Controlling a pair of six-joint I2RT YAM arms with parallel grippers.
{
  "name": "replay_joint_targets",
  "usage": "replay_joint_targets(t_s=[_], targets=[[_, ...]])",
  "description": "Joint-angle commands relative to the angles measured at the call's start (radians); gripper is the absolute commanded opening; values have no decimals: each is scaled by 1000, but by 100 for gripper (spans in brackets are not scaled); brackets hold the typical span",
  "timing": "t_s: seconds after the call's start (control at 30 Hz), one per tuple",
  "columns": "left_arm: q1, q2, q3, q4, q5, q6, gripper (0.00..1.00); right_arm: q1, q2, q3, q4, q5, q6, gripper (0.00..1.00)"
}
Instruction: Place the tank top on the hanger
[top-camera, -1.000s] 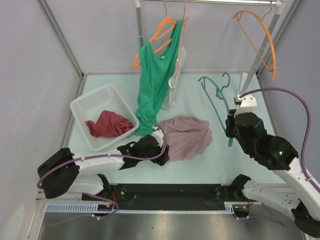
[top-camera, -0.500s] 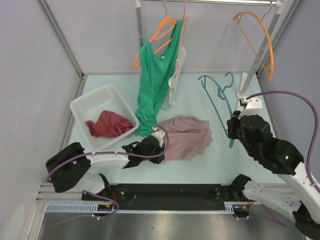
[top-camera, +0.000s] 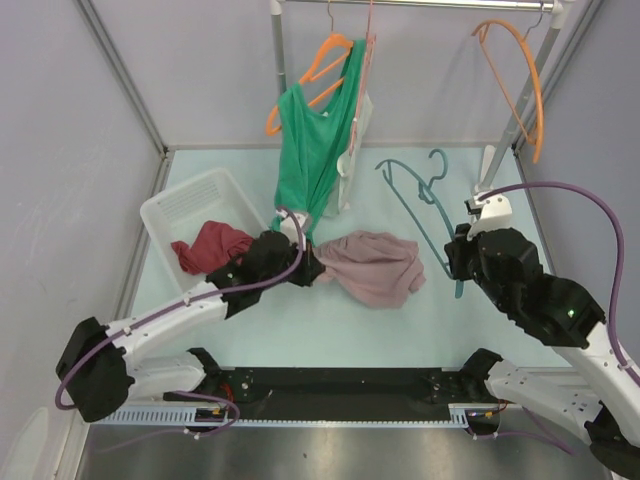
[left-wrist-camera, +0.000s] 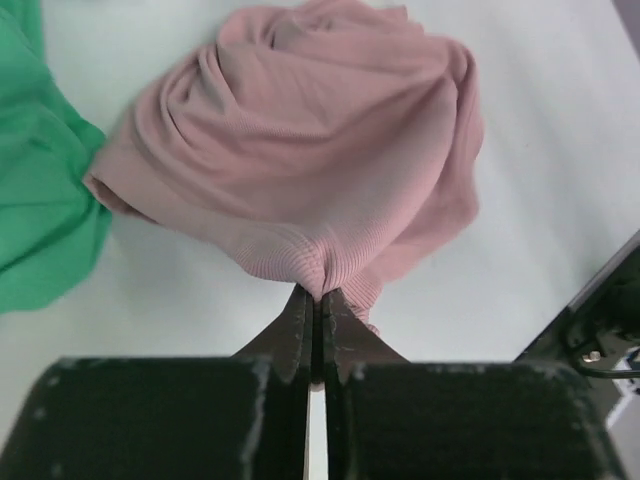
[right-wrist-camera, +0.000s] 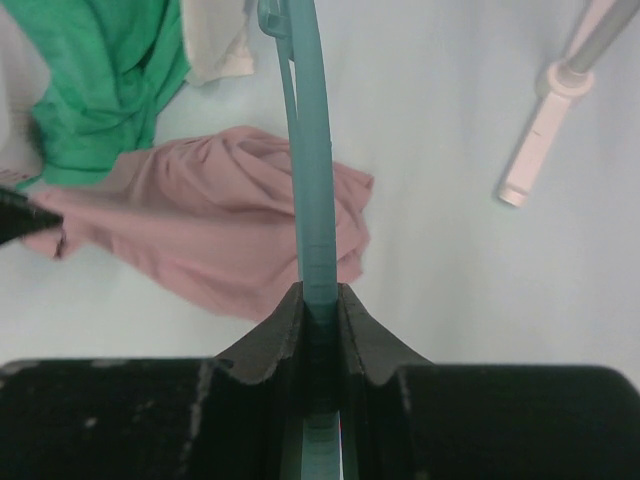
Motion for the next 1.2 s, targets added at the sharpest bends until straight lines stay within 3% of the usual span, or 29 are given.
replay_joint_targets(t_s=[0.0, 0.1, 0.27, 0.47, 0.63, 0.77, 0.9, 1.03, 1.17], targets=[[138, -5, 171, -204, 189, 65, 2, 3, -38, 6, 95, -153, -73, 0], [198, 25, 283, -312, 269, 135, 4, 2, -55, 11, 116, -219, -97, 0], [294, 107, 371, -331, 376, 220, 5, 2, -66, 18, 123, -291, -123, 0], [316, 180, 285, -266, 518, 194, 16, 2, -63, 11, 87, -242, -110, 0], [316, 211, 257, -252, 516, 207, 26, 0, -61, -17, 106, -262, -99, 0], [315, 265, 237, -249, 547, 197, 27, 2, -64, -35, 113, -273, -90, 0], [305, 285, 239, -249, 542, 194, 22, 0, -78, -46, 112, -273, -85, 0], [305, 240, 248, -233, 553, 200, 0, 0, -94, -35, 90, -284, -105, 0], [311, 177, 315, -220, 507, 181, 0, 2, -106, -3, 49, -328, -131, 0]])
